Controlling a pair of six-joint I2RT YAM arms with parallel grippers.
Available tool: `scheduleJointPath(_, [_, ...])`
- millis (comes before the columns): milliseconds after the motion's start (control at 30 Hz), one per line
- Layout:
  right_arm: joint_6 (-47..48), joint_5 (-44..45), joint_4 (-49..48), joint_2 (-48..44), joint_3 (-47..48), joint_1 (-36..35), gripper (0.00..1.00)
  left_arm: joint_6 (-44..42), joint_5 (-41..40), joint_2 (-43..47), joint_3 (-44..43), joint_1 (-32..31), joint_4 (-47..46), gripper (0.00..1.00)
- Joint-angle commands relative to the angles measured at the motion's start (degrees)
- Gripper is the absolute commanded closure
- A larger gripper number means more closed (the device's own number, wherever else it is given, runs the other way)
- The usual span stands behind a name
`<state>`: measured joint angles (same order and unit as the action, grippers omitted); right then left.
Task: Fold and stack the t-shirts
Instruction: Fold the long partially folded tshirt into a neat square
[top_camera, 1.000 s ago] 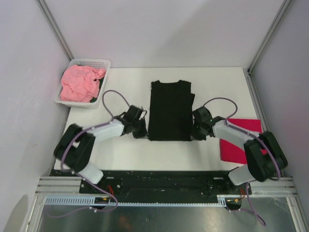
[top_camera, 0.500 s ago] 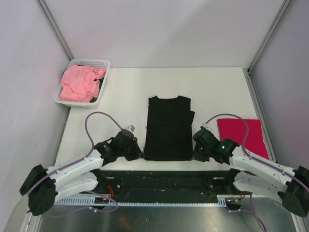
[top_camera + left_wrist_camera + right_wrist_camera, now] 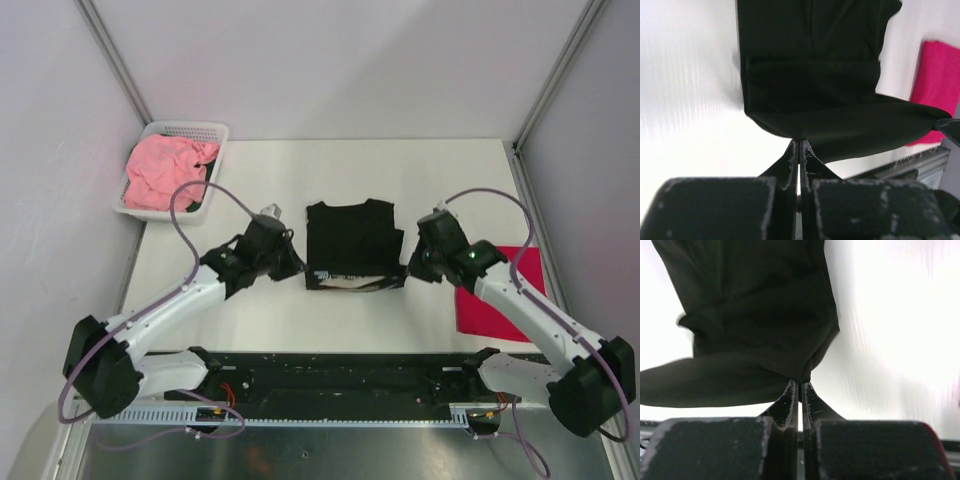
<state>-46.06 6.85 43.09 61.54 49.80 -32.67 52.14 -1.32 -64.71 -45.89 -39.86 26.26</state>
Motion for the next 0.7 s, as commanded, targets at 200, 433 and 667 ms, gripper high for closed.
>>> scheduleJointPath(200, [13.3,-4.9,-8.6,17.1,18.0,10.1,1.0,-9.9,-0.7,-16.2,-19.9,9.3,0.2,1.0])
scheduleJointPath(433, [15.0,-8.6,-13.5,31.4,30.3,16.2,1.0,-13.1,3.5,-30.3,-35.1,15.0,0.1,1.0])
scheduleJointPath(667, [16.0,-11.0,-16.6,51.9,47.6,19.6,1.0,-15.6,6.8,-50.2,-54.6,19.4,0.2,1.0])
